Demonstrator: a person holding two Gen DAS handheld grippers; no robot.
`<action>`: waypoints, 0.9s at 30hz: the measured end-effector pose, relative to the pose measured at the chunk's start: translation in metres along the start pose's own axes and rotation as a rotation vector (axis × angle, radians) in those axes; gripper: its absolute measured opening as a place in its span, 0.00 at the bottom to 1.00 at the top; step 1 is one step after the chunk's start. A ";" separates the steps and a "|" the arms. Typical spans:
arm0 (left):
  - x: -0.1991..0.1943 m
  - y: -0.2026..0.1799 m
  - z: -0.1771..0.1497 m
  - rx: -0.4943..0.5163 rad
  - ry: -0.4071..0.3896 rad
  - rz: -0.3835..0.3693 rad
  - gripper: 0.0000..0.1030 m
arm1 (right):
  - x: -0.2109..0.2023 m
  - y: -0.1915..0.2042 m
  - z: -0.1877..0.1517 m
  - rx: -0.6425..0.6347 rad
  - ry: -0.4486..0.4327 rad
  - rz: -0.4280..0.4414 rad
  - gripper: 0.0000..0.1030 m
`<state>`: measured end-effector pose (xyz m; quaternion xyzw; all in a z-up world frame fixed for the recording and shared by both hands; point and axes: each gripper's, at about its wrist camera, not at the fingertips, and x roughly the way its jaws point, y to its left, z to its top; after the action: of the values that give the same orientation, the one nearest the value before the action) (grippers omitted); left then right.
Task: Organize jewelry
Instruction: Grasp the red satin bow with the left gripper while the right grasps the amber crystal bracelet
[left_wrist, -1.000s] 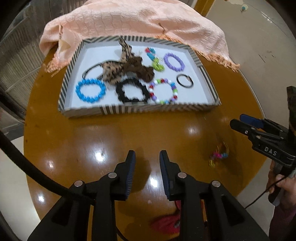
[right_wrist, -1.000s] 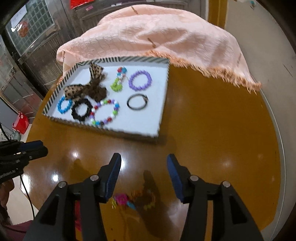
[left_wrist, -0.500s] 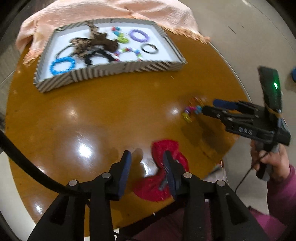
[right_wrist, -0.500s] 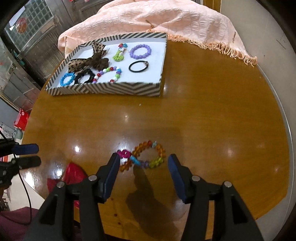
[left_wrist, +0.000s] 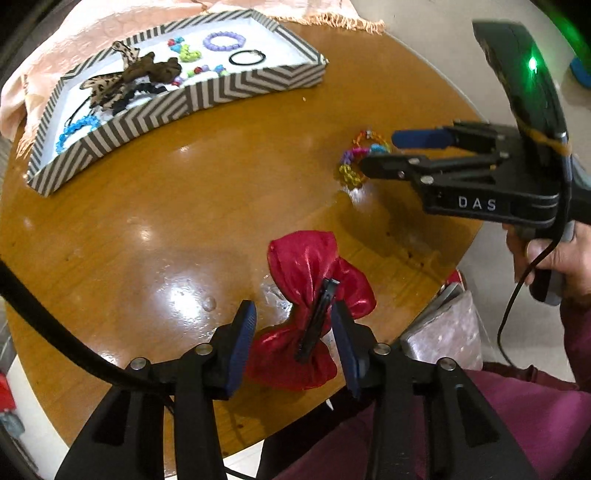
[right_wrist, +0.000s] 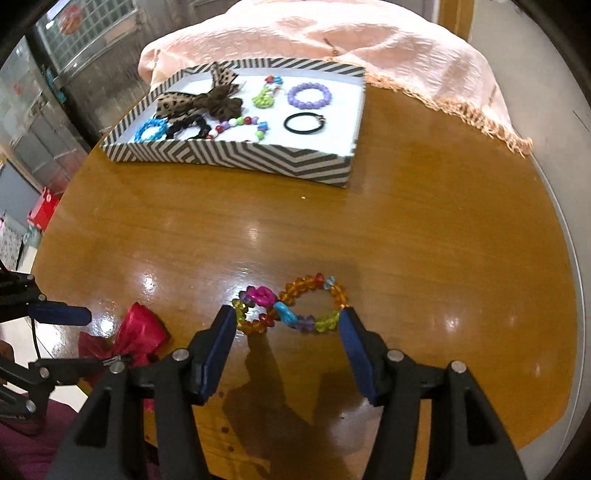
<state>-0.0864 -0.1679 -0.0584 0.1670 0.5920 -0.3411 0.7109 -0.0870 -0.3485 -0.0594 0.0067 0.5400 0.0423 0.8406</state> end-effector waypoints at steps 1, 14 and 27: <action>0.003 -0.001 0.000 0.002 0.008 0.006 0.39 | 0.002 0.001 0.000 -0.009 0.003 -0.002 0.59; 0.020 -0.007 0.004 0.019 -0.009 0.043 0.22 | 0.007 0.006 0.005 -0.064 -0.002 -0.013 0.11; -0.013 0.028 0.026 -0.068 -0.119 0.057 0.13 | -0.035 -0.012 0.034 0.059 -0.094 0.107 0.04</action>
<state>-0.0494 -0.1613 -0.0446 0.1388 0.5549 -0.3097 0.7595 -0.0701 -0.3621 -0.0138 0.0624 0.4999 0.0708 0.8609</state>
